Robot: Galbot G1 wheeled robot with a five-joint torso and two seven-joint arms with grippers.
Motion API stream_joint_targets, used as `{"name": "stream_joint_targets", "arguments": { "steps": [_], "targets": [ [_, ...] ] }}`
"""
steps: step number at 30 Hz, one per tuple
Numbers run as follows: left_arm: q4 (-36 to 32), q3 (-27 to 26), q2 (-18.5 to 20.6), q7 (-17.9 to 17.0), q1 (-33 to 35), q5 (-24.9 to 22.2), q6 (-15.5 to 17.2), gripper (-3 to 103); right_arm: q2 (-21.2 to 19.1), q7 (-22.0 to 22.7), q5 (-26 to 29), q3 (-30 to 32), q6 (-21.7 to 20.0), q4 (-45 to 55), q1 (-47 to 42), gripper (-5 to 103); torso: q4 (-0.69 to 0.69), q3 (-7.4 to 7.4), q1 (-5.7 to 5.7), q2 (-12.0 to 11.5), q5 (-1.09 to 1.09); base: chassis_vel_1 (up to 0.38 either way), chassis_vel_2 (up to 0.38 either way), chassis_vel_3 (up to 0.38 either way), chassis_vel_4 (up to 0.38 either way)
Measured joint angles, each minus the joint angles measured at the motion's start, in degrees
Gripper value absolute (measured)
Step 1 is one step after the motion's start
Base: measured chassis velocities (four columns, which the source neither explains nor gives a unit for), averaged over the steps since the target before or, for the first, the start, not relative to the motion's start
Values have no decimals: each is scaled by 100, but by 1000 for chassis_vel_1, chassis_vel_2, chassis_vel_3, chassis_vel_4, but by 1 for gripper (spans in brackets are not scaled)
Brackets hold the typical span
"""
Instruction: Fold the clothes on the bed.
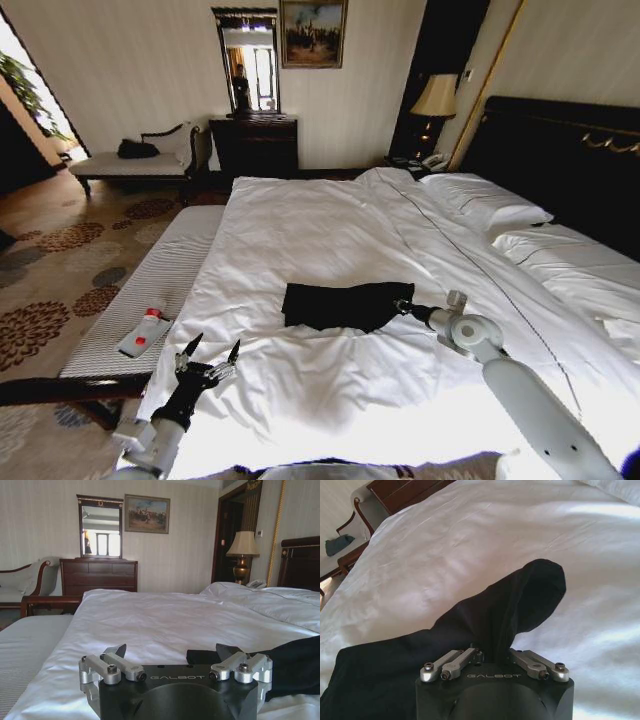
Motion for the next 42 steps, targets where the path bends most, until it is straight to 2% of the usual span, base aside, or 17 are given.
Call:
{"name": "stream_joint_targets", "arguments": {
  "steps": [10,21,28,42],
  "targets": [
    [0,0,0,0,0,0,0,100,69,251,81,-349,5,311,295,7,0,0,0,0,-1,0,0,0,0],
    [0,0,0,0,0,0,0,100,287,420,-277,-1502,30,602,887,7,0,0,0,0,0,0,0,0,0],
    [0,0,0,0,0,0,0,100,548,538,-301,-2187,-15,222,1673,7,0,0,0,0,-2,0,0,0,0],
    [0,0,0,0,0,0,0,100,1035,571,-662,-2683,-68,-344,1984,7,0,0,0,0,0,0,0,0,0]
  ]
}}
